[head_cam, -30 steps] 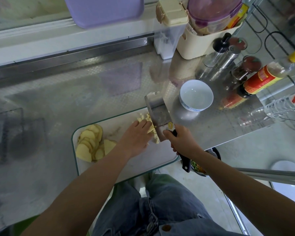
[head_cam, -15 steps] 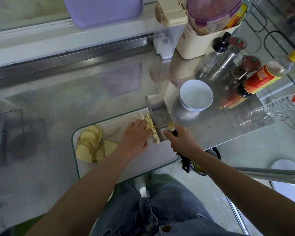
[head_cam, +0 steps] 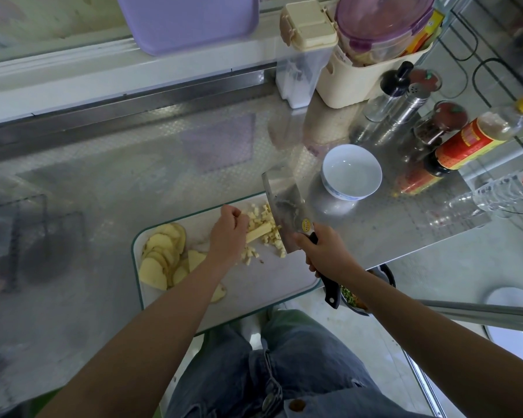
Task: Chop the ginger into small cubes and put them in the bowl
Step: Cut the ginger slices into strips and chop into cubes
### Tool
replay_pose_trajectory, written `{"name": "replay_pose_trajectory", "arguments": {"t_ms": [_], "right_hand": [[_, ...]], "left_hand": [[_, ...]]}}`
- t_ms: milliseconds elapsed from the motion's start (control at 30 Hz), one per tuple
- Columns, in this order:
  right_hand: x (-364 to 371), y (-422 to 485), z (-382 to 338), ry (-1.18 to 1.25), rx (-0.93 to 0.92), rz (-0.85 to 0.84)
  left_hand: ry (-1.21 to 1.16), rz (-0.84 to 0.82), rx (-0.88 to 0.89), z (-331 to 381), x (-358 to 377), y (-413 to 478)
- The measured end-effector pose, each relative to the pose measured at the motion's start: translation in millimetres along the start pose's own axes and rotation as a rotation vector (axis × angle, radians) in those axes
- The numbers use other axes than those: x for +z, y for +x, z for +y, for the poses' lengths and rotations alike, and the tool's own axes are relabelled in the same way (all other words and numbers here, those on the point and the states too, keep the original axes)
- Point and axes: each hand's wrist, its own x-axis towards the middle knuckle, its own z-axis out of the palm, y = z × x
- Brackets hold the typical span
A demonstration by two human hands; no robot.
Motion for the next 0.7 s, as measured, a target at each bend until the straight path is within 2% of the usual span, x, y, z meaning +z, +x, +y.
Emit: {"name": "replay_pose_trajectory", "arguments": {"t_ms": [100, 200, 400, 567, 633, 700], "right_hand": [[-1, 1, -1, 0.003, 0.002, 0.000], [-2, 1, -1, -0.007, 0.004, 0.001], [-2, 1, -2, -0.009, 0.018, -0.002], [-4, 0, -1, -0.004, 0.010, 0.018], [-4, 0, -2, -0.004, 0.009, 0.019], [-3, -1, -3, 0.000, 0.008, 0.013]], "left_hand": [[0.387, -0.116, 0.149, -1, 3, -3], [0.766, -0.096, 0.273, -1, 12, -3], [0.975, -0.059, 0.369, 1, 18, 5], [0.679, 0.033, 0.348, 1, 8, 4], [0.465, 0.089, 0.299, 0, 0, 3], [0.198, 0.185, 0.177, -2, -9, 2]]}}
